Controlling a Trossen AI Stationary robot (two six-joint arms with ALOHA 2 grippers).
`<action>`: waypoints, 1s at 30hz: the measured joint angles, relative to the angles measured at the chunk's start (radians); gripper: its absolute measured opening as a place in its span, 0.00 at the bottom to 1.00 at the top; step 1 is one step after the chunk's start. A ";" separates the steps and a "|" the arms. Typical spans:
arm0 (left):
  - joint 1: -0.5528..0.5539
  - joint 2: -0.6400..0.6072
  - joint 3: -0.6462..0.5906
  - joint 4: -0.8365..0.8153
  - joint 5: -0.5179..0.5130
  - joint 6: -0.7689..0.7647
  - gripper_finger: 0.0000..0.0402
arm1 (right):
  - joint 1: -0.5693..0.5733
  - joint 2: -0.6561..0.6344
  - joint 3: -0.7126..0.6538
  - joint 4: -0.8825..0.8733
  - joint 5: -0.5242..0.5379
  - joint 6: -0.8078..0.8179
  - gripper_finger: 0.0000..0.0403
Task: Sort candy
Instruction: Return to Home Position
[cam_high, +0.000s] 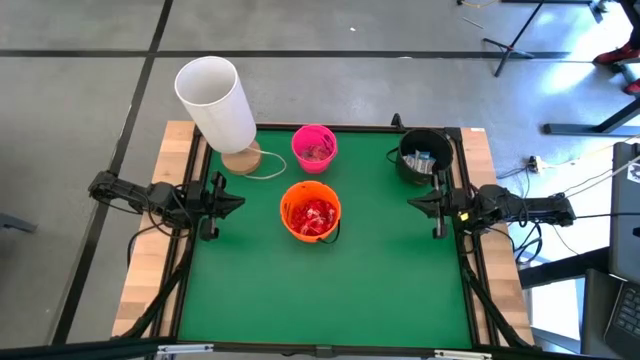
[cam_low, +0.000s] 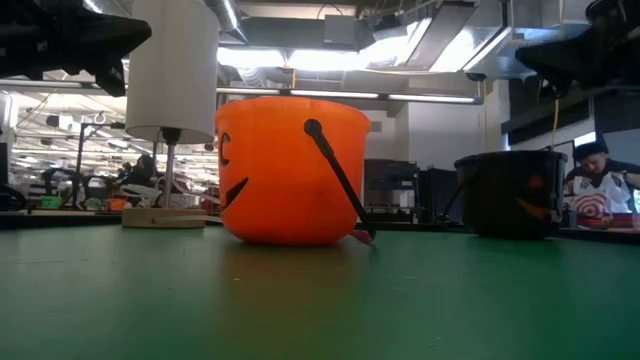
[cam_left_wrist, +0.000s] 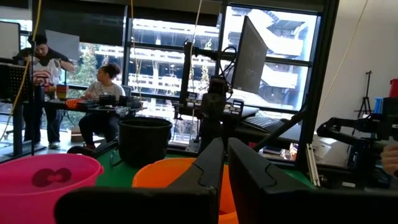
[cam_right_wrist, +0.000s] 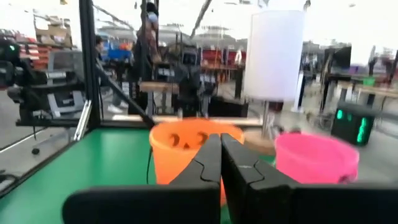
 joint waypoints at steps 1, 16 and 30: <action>0.000 0.000 0.000 0.000 0.000 0.000 0.04 | 0.000 0.000 -0.003 -0.013 0.007 0.014 0.00; 0.000 0.000 0.000 0.001 0.000 0.000 0.04 | 0.000 0.001 -0.001 -0.266 0.032 0.086 0.03; 0.000 0.000 0.000 0.001 0.000 0.000 0.04 | 0.000 0.000 -0.001 -0.270 0.031 0.086 0.04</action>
